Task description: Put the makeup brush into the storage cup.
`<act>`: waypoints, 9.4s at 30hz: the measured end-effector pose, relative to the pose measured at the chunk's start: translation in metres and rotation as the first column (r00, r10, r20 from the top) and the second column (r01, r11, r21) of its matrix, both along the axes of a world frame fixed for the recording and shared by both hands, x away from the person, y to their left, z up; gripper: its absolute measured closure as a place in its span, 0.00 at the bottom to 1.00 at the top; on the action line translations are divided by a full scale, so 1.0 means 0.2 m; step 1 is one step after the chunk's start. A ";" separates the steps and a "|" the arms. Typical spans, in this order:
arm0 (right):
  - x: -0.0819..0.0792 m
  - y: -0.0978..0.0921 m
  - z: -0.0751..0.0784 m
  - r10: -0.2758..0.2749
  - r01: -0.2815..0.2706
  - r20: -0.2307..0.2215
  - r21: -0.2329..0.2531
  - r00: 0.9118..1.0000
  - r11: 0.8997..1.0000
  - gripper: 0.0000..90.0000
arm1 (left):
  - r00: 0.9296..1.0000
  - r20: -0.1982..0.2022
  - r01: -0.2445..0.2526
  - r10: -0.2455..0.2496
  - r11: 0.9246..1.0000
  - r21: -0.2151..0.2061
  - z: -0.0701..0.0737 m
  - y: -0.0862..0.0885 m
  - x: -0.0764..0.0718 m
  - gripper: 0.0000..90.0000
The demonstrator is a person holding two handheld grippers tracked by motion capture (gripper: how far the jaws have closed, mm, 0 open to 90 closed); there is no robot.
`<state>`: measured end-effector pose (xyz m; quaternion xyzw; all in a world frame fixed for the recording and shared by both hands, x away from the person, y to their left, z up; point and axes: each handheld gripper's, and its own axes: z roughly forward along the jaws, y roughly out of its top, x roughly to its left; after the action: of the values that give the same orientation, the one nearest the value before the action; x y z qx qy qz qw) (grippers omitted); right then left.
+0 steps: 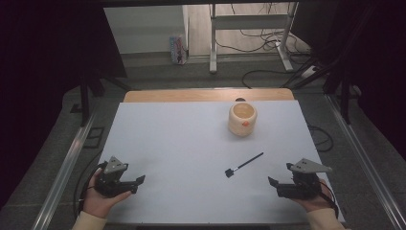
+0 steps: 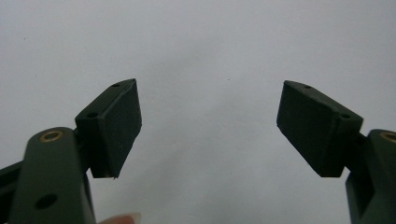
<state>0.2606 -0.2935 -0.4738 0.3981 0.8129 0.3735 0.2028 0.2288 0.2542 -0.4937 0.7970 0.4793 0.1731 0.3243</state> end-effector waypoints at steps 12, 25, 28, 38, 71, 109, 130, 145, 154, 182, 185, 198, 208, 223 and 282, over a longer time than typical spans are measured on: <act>0.01 0.01 0.00 0.011 -0.011 -0.012 -0.010 1.000 1.000 0.18 | 1.000 -0.002 0.002 -0.002 1.000 -0.001 0.00 0.00 -0.01 0.25; 0.01 -0.01 -0.01 -0.001 0.001 -0.031 0.002 1.000 1.000 0.19 | 1.000 -0.003 0.008 -0.008 1.000 0.014 0.01 -0.05 0.03 0.25; 0.02 -0.01 -0.01 0.001 -0.001 -0.028 0.004 1.000 1.000 0.19 | 1.000 0.002 0.012 -0.012 1.000 0.022 0.02 -0.07 0.02 0.25; 0.06 0.01 -0.03 0.024 -0.025 -0.039 -0.011 0.999 1.000 0.19 | 0.999 -0.009 0.037 -0.037 0.999 0.037 0.04 -0.14 0.02 0.26; 0.07 0.01 -0.02 0.013 -0.014 -0.046 -0.008 0.999 1.000 0.20 | 0.975 -0.040 0.220 -0.217 0.972 0.080 0.15 -0.49 0.16 0.27; 0.07 0.01 -0.03 0.019 -0.020 -0.047 -0.023 0.999 1.000 0.20 | 0.954 -0.063 0.298 -0.294 0.952 0.064 0.17 -0.75 0.36 0.28; 0.07 0.01 -0.03 0.022 -0.024 -0.048 -0.028 0.999 0.999 0.20 | 0.945 -0.089 0.320 -0.315 0.946 0.056 0.15 -0.88 0.48 0.29; 0.07 0.01 -0.03 0.030 -0.032 -0.045 -0.026 0.999 0.999 0.20 | 0.938 -0.092 0.339 -0.333 0.939 0.051 0.16 -0.99 0.53 0.30; 0.07 0.01 -0.03 0.033 -0.034 -0.045 -0.022 0.998 0.999 0.20 | 0.929 -0.107 0.363 -0.355 0.930 0.064 0.17 -1.08 0.55 0.30; 0.07 0.02 -0.02 0.038 -0.039 -0.042 -0.013 0.998 0.999 0.21 | 0.896 -0.145 0.435 -0.420 0.895 0.094 0.11 -1.33 0.62 0.31; 0.07 0.02 -0.02 0.039 -0.040 -0.042 -0.014 0.998 0.999 0.21 | 0.896 -0.150 0.434 -0.419 0.896 0.093 0.11 -1.35 0.63 0.31; 0.07 0.02 -0.02 0.036 -0.036 -0.040 -0.016 0.999 0.999 0.21 | 0.883 -0.168 0.458 -0.439 0.883 0.099 0.08 -1.42 0.64 0.34; 0.08 0.01 -0.03 0.033 -0.034 -0.044 -0.027 0.998 0.999 0.21 | 0.864 -0.200 0.490 -0.463 0.863 0.120 0.01 -1.48 0.65 0.42; 0.08 0.01 -0.03 0.027 -0.029 -0.049 -0.030 0.998 0.999 0.21 | 0.814 -0.247 0.570 -0.526 0.805 0.164 -0.06 -1.56 0.64 0.65; 0.08 0.00 -0.01 -0.004 0.004 -0.019 -0.020 1.000 1.000 0.21 | 0.790 -0.244 0.605 -0.563 0.782 0.153 0.26 -1.27 0.64 0.95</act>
<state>0.2761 -0.2933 -0.4750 0.4014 0.8177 0.3610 0.1997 0.3567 0.0001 -0.4407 0.9499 0.2132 0.0417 0.2247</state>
